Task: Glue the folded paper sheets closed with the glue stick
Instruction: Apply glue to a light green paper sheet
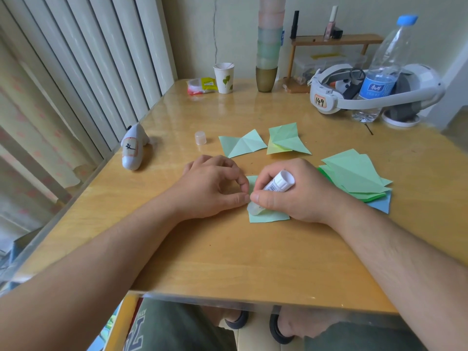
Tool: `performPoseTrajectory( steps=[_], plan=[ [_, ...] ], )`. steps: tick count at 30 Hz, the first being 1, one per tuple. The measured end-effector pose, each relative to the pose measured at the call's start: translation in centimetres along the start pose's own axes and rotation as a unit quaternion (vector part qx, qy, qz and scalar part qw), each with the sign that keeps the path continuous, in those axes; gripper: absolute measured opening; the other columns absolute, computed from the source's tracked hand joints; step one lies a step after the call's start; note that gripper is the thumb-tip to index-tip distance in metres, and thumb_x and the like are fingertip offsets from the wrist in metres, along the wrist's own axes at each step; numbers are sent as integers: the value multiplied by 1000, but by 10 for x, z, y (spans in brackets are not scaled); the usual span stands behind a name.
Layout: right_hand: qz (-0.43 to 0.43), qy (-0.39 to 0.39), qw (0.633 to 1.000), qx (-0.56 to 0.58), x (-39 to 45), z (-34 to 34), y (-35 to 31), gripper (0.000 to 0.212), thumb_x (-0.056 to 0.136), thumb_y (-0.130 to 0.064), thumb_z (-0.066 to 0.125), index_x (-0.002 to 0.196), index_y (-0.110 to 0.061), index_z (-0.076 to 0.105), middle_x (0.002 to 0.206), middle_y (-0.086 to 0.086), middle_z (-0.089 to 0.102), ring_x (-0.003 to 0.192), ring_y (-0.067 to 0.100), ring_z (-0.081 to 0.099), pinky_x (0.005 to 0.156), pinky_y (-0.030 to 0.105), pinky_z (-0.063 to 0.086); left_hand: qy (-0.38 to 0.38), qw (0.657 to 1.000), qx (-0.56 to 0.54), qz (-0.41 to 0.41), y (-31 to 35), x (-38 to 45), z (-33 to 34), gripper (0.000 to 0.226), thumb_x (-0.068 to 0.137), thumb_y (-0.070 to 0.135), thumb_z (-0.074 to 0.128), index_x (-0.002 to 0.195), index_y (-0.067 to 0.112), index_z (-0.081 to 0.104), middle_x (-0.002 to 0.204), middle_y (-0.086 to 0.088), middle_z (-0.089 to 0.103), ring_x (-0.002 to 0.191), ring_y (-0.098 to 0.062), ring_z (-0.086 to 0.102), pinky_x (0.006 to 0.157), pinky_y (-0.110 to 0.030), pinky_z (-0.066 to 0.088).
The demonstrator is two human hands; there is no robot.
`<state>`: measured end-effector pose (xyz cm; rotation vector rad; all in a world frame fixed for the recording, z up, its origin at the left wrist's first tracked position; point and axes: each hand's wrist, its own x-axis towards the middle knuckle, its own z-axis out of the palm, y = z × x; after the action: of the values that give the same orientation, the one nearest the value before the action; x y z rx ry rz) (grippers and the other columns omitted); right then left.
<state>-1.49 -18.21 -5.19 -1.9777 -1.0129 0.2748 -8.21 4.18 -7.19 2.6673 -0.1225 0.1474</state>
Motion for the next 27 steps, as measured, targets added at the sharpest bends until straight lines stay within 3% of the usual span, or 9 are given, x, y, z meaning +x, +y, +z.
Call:
performPoseTrajectory(
  steps=[4,8,14,20,22,25,27],
  plan=[
    [5,-2,1000,-13,0,-1,-3,19,83,-25,84,70,-24,70,67,-15,63,65,1,53,59,19,39,1,1000,11,-11,2,0,1,29,71,82,57,95,65,60,117,33,46,125,-11,34,113,-43,25],
    [29,-11,999,-33,-1,-8,-4,19,75,-40,77,71,-23,69,71,-2,65,67,12,55,62,35,43,5,1000,4,-24,6,1,0,20,78,69,71,94,60,63,117,31,47,126,-13,33,114,-43,24],
    [67,-11,996,-58,-3,-26,1,24,82,-22,79,64,-22,63,61,-7,53,60,8,45,61,32,38,5,1000,8,-21,6,0,0,21,78,69,69,95,57,64,118,31,46,125,-13,33,115,-43,22],
    [67,-4,996,-65,-2,-25,5,26,80,-22,76,61,-22,58,60,-8,48,60,9,43,60,33,37,9,1000,6,-19,5,0,0,21,79,69,69,96,58,64,118,29,47,124,-12,34,115,-43,23],
    [66,-1,996,-68,-2,-24,5,21,73,-27,71,61,-19,56,62,2,48,60,11,41,60,35,35,10,1000,7,-19,5,0,1,20,80,68,70,96,57,64,119,30,46,124,-12,33,115,-42,23],
    [56,27,998,-20,-1,-23,6,22,67,-25,65,59,-11,49,64,18,45,62,18,39,61,37,32,9,1000,8,-18,5,-1,1,20,81,67,70,97,56,64,119,32,45,125,-11,32,114,-41,22],
    [37,48,997,50,-1,-23,6,23,68,-18,64,57,-6,47,60,13,40,63,21,39,60,35,30,5,1000,9,-17,5,-2,0,20,82,67,70,97,56,64,119,32,45,125,-11,32,114,-41,23]
  ],
)
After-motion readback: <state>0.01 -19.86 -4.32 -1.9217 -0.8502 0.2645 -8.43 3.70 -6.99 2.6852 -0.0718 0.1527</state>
